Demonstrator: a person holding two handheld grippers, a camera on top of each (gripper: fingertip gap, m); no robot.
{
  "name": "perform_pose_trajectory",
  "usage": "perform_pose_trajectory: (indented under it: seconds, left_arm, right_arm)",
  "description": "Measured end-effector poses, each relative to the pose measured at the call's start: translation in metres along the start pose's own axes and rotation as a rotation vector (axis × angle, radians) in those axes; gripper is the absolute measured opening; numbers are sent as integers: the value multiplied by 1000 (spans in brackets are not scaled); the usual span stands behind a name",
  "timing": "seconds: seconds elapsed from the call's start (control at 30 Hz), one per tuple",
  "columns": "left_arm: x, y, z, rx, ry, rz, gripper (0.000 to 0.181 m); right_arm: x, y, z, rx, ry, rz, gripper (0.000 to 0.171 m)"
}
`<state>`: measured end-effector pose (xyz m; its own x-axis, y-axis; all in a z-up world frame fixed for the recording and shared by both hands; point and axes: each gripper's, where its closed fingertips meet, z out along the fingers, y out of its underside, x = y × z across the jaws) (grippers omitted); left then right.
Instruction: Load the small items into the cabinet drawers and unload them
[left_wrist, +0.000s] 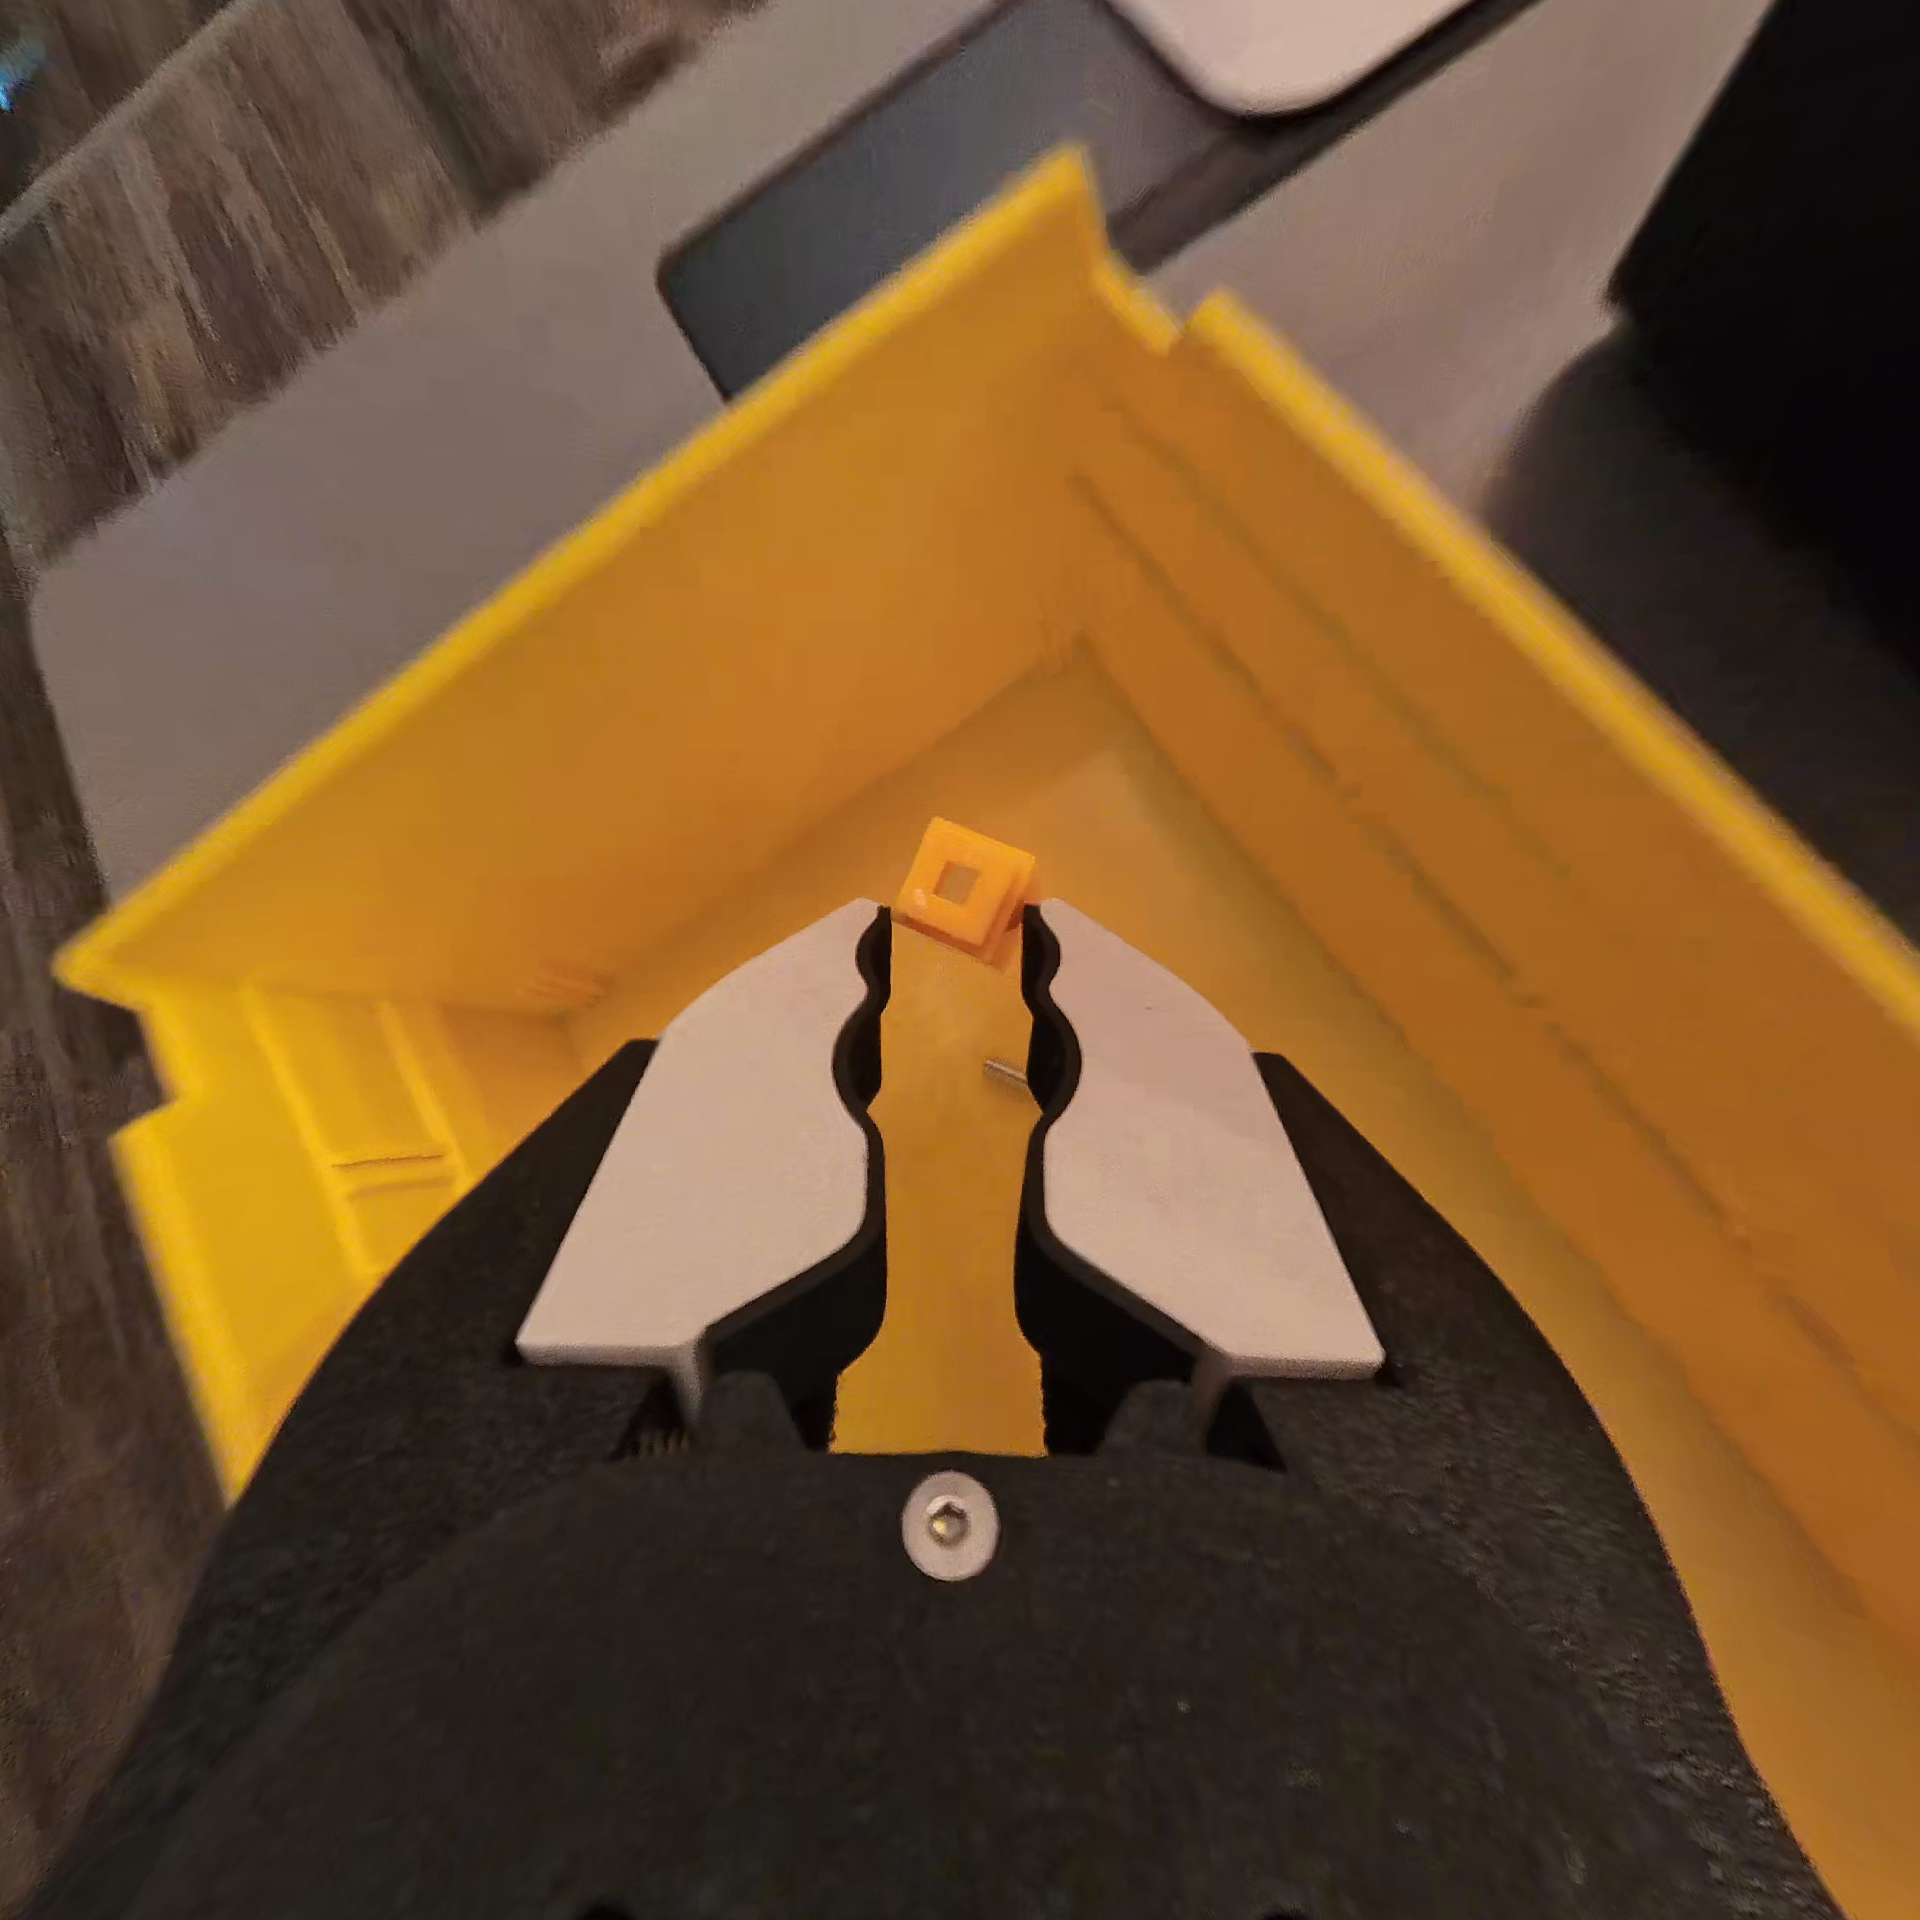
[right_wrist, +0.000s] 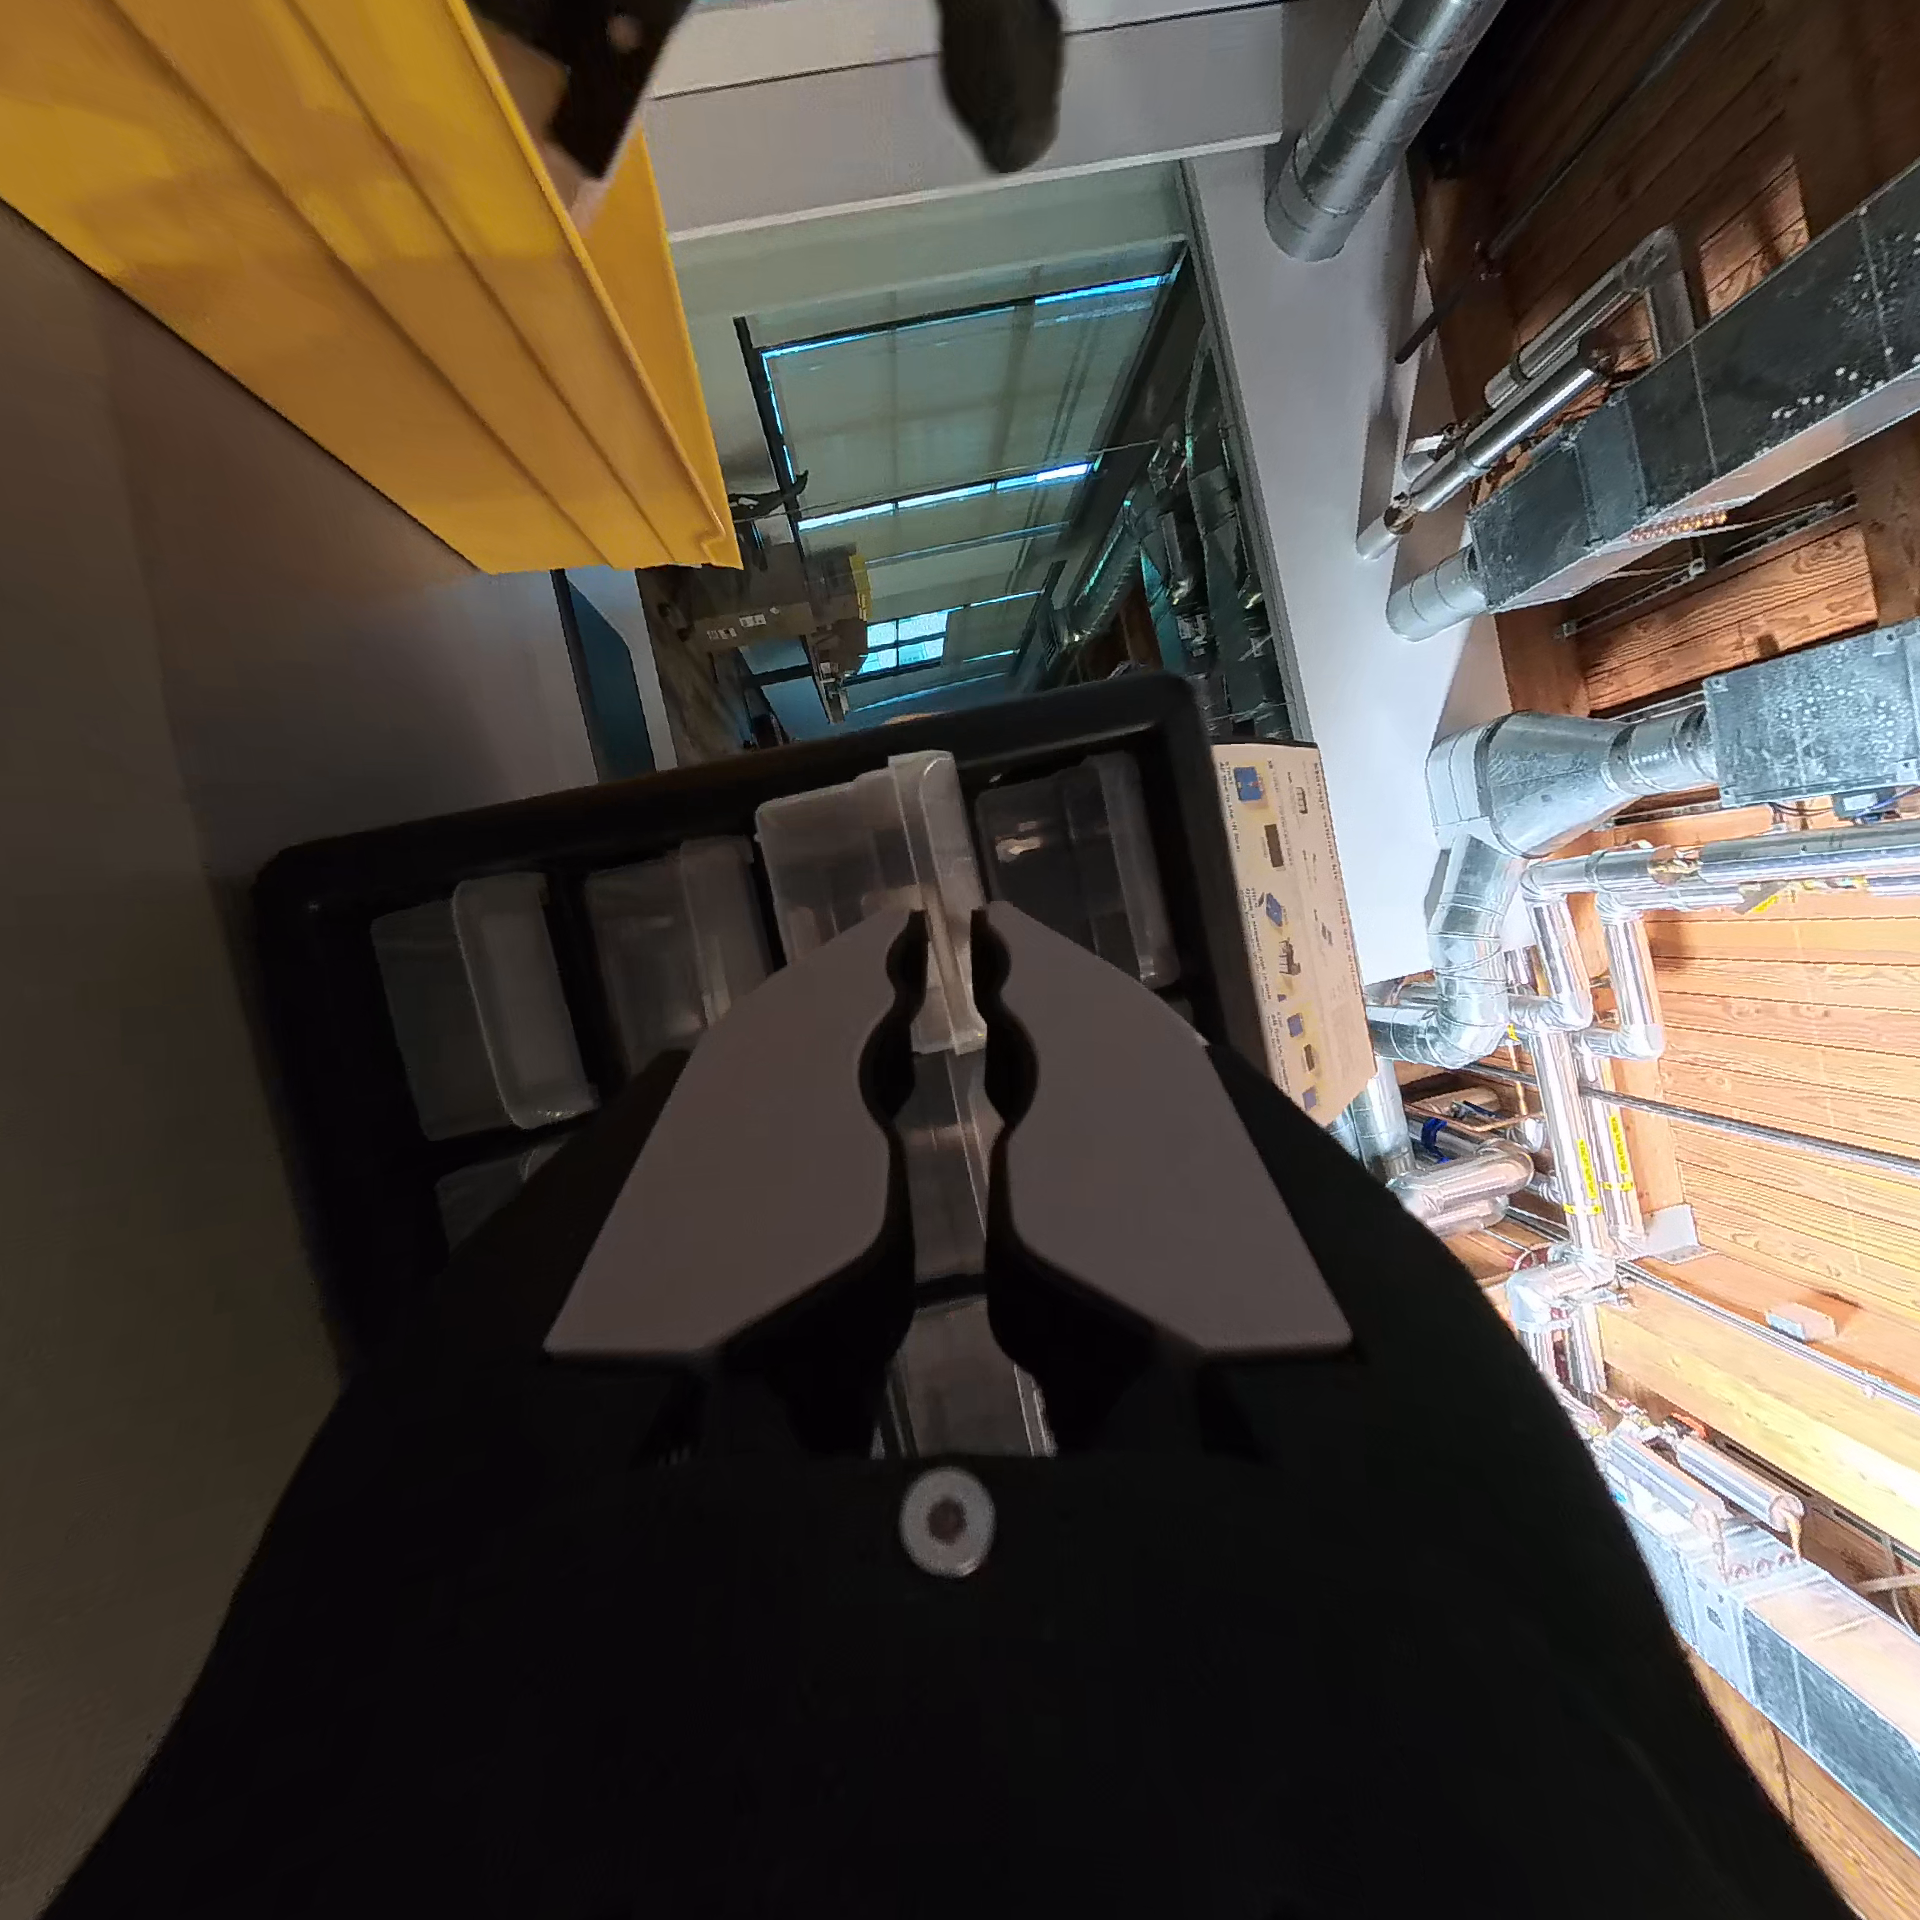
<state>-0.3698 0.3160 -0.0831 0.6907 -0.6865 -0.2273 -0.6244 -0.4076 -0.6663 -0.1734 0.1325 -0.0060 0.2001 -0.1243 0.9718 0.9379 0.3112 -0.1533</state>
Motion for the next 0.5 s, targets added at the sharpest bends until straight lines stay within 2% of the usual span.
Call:
perform_pose_trajectory:
  seconds: [0.13,0.3,0.37,0.5]
  left_arm:
    - [26,-47,-61,167,64,83,23]
    - [125,-101,-144,384,358,237,23]
    - [161,-110,-153,396,397,332,23]
    - [211,-116,-135,318,415,413,23]
  right_arm:
    - [1,1,-7,-1,4,-5,9]
    - [2,-2,-11,5,7,-12,9]
    - [3,-5,-14,13,8,-13,8]
    - [3,-9,-18,20,-3,-17,8]
